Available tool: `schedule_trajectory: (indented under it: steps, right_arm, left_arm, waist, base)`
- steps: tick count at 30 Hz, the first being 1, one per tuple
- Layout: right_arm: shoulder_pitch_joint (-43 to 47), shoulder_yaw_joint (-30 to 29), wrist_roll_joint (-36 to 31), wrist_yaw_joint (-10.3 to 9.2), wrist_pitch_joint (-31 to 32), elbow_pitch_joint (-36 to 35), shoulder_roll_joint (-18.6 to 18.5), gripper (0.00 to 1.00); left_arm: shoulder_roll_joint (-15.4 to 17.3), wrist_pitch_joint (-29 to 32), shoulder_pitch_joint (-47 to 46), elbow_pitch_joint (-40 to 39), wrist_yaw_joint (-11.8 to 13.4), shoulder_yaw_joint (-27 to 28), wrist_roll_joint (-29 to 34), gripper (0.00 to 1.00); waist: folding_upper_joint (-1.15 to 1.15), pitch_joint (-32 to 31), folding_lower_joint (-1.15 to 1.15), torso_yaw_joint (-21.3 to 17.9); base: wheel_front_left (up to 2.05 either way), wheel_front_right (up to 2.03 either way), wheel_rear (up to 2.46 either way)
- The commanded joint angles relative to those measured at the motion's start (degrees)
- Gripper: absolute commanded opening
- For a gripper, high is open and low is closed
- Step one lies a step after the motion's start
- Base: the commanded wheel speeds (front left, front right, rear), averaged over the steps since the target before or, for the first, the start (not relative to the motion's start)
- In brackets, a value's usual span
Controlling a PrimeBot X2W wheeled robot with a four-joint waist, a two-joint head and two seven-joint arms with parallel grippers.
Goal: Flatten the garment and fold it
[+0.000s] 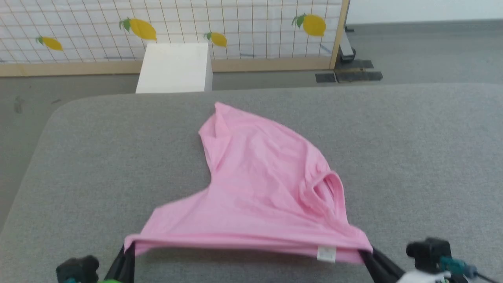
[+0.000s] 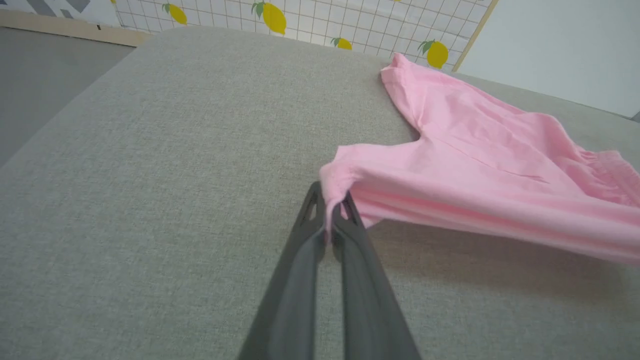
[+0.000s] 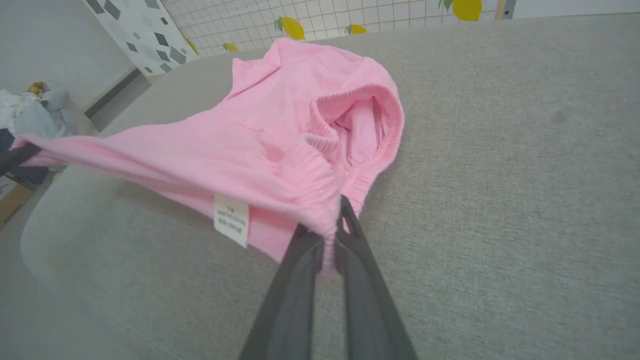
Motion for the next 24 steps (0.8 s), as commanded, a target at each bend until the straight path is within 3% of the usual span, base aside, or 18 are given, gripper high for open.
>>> schedule_trajectory:
  steps: [1, 7, 10, 16, 24]
  right_arm:
    - [2.81, -2.27, -1.15, -0.16, 1.34, -2.38, 0.46, 0.00]
    - [11.42, -6.68, -3.40, -0.16, 7.24, -9.59, 3.85, 0.00]
    - [12.94, -7.52, -3.95, -0.16, 8.83, -11.20, 4.61, 0.00]
    - [8.76, -6.42, -5.08, -0.16, 9.68, -10.48, 5.18, 0.00]
    - [-3.50, -5.39, -4.44, -0.16, 9.66, -6.24, 4.91, 0.00]
  left_arm:
    - [1.57, 0.71, 2.17, -1.41, 1.84, 1.56, -0.22, 0.00]
    - [2.85, 4.15, 7.07, -7.91, 4.42, 2.75, -1.31, 0.00]
    - [3.38, 4.75, 7.40, -9.58, 4.55, 3.14, -1.62, 0.00]
    - [4.11, 4.47, -0.73, -6.78, 0.47, 2.15, -2.16, 0.00]
    - [2.74, 4.57, -18.37, 4.01, -5.79, -0.80, -2.46, 0.00]
  waist:
    - [0.39, -0.75, 0.01, 0.43]
    - [0.39, -0.58, 0.01, 0.59]
    - [0.39, 0.02, 0.01, 0.63]
    - [0.39, 1.23, 0.01, 0.90]
    - [0.39, 4.43, 0.01, -0.28]
  base:
    - [0.00, 0.00, 0.00]
    - [0.00, 0.00, 0.00]
    - [0.00, 0.00, 0.00]
    - [0.00, 0.00, 0.00]
    - [0.00, 0.00, 0.00]
